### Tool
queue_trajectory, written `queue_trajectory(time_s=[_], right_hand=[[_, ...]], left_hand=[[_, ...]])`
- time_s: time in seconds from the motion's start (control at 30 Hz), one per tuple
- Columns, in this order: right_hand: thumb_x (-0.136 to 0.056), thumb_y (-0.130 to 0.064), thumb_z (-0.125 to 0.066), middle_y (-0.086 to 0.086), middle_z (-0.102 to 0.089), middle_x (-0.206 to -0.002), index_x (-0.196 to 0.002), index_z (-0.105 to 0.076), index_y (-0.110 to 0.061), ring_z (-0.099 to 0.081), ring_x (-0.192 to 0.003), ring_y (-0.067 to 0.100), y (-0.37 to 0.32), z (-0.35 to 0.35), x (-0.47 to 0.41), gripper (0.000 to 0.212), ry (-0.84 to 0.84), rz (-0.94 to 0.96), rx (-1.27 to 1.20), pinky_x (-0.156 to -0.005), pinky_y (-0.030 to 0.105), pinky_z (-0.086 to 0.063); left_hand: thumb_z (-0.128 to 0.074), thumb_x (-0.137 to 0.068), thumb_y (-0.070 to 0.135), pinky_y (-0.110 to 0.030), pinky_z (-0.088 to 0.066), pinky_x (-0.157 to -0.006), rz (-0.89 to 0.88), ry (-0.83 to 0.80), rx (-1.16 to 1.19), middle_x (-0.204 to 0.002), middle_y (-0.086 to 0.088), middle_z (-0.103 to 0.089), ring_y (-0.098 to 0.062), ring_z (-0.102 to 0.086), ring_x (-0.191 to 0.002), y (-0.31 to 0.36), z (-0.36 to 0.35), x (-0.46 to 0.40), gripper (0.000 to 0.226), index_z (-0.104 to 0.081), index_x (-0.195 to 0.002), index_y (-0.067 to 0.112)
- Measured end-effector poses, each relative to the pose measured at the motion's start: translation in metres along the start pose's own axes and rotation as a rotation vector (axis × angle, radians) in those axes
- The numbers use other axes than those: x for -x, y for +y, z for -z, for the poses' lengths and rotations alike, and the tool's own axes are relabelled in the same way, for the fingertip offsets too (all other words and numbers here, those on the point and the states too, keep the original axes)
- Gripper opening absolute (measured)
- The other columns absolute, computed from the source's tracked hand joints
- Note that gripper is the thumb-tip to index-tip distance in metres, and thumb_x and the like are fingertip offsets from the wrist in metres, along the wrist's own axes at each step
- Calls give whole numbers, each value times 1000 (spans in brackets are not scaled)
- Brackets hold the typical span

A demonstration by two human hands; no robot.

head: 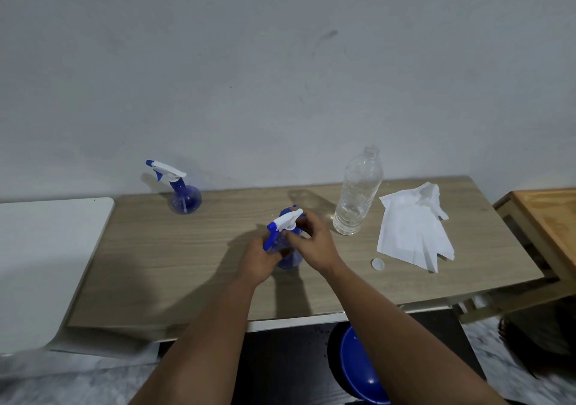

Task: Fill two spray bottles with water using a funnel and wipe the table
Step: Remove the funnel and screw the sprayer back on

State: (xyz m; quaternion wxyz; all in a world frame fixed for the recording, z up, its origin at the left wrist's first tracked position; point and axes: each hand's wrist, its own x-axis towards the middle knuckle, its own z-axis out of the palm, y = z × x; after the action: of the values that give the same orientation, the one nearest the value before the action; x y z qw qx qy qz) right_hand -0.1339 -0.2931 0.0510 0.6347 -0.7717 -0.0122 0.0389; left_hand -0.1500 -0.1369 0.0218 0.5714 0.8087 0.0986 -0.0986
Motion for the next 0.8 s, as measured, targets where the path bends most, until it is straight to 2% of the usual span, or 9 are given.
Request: queue_trajectory(time_s=[0.1,0.2,0.27,0.33,0.4,0.5,0.67,0.73,0.8], right_hand=[[-79,-16,-84,-1,-78,-99,-100,-72,-20,-74,-100,19,1,0,-2,25,44,-17,29,-94,46,-59],[-74,-17,-87,-2,-75,-99,-97,-63,-21,-72,-99,18,0,-5,-3,33,109,-82,62,-91,42,-59],[-75,-19,-85,-4,-76,-101,-104,-66,-27,-72,-101,16,-1,-4,-1,35,62,-68,16,-92,38,-58],[-81,-13,-81,-1,-78,-101,-109,-72,-25,-73,-101,15,0,1,0,32,4,-17,-21,-93,34,-57],[-83,-5,-81,2,-78,-97,-101,-74,-15,-73,-95,15,1,4,0,22,-2,0,-17,-90,32,-56],[-78,-5,-87,-4,-73,-92,-89,-62,-22,-68,-86,9,0,2,-3,32,43,-53,-11,-83,28,-55],[-87,0,-78,6,-77,-106,-115,-72,-14,-73,-102,21,-2,13,-6,31,-117,-6,-37,-94,33,-56],[-86,-4,-82,6,-78,-104,-108,-73,-15,-73,-99,20,-1,12,-7,27,-95,-14,-25,-92,34,-57],[-79,-9,-88,6,-75,-99,-102,-68,-18,-69,-92,15,0,6,-8,31,-23,-61,-8,-87,37,-57]], left_hand=[[-79,-83,16,-27,-51,-70,12,-2,4,-80,9,-74,-10,-67,-76,0,-1,0,18,-69,-84,32],[-80,-81,21,-39,-55,-76,23,-11,0,-88,1,-76,-21,-71,-85,0,-1,1,14,-71,-88,30],[-78,-81,19,-39,-54,-73,31,-10,-18,-86,0,-76,-24,-70,-82,-1,-1,0,15,-70,-85,31],[-79,-80,23,-36,-52,-72,26,-18,-8,-85,2,-75,-22,-69,-81,0,-1,0,13,-71,-87,30],[-81,-78,31,-36,-54,-77,28,-27,1,-89,2,-76,-20,-71,-87,-1,-2,0,18,-73,-94,26],[-80,-78,35,-39,-55,-79,37,-22,-14,-90,0,-76,-22,-71,-87,0,-2,1,24,-73,-97,22],[-81,-80,28,-34,-50,-69,25,-28,-29,-81,1,-73,-17,-66,-75,-1,-1,0,15,-72,-89,22],[-81,-77,33,-31,-50,-69,30,-23,-22,-83,0,-73,-17,-65,-76,1,-2,1,23,-72,-94,21],[-78,-68,45,-36,-52,-71,39,-15,-8,-87,-4,-74,-23,-69,-82,0,-2,1,40,-72,-98,20]])
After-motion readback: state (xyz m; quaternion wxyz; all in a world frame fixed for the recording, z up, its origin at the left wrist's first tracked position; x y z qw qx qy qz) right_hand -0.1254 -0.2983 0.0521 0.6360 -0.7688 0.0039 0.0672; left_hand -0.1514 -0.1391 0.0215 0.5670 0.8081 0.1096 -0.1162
